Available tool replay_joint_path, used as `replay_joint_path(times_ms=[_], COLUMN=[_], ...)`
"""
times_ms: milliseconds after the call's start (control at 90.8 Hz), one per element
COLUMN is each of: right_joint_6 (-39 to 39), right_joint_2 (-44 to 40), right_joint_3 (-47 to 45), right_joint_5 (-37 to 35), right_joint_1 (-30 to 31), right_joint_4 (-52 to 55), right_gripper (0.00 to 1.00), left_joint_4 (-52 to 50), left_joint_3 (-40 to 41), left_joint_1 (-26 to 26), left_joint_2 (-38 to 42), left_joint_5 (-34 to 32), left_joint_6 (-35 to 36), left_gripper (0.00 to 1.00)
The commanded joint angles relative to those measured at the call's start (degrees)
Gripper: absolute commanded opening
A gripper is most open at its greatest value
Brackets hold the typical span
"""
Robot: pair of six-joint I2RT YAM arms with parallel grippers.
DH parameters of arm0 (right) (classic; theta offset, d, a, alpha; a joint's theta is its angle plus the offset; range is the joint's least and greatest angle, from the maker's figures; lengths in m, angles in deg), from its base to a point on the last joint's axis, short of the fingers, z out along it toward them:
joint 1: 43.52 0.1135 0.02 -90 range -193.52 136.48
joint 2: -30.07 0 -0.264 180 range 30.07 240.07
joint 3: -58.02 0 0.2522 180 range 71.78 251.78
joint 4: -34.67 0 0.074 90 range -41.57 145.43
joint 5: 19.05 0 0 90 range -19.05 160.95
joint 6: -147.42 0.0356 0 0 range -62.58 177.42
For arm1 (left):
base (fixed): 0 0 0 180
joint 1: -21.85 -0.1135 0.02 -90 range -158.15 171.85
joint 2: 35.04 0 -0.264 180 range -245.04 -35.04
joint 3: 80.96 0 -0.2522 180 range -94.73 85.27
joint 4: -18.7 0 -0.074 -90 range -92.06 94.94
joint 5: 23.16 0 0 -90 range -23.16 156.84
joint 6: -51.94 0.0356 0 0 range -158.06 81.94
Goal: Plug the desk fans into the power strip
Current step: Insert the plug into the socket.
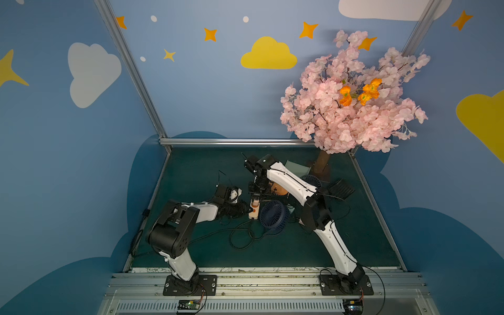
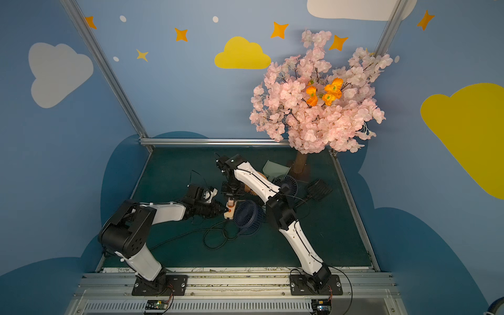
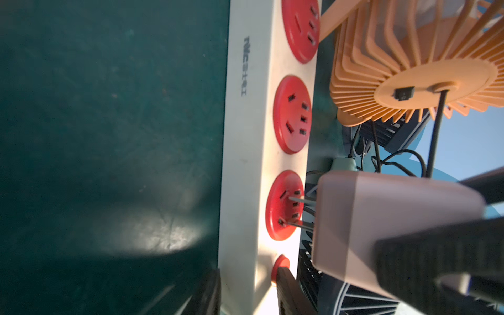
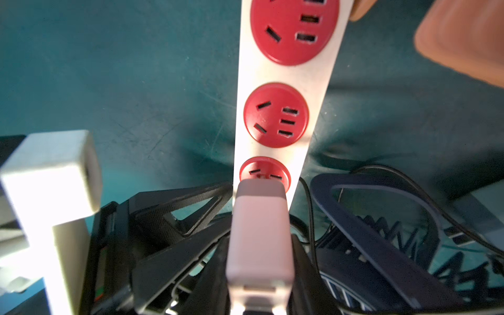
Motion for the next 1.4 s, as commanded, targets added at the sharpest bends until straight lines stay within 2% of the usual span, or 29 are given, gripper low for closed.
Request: replay_joint_path(times_ms=[0, 936, 1090, 1388], right_joint_6=[-0.93, 0.50, 1.55, 4.03], right_joint_2=[-0.37, 0.40, 0.40, 5.36], right_joint_3=[-2.13, -4.13, -6.80, -8.75], right_joint_5=[-3.10, -5.47, -5.50, -5.35], right_joint_1=[-0.26, -0.40, 0.15, 1.87], right_joint_4=[2.78, -1.15, -1.14, -3.14], right_gripper=[0.00, 0.00, 0.00, 0.00], left_joint_4=[-2.82, -2.82, -2.67, -2.16], left_joint_3=[1.05, 1.11, 1.09, 1.10], left_joint_1=[0.07, 0.07, 0.07, 0.07], left_joint_2=[0.44, 0.28, 0.26, -0.65], left_joint_5=[-0.97, -0.44, -0.48, 0.39], left_joint_6=[0.21, 0.47, 0.31, 0.55], left_gripper=[0.38, 0.38, 0.38, 0.38])
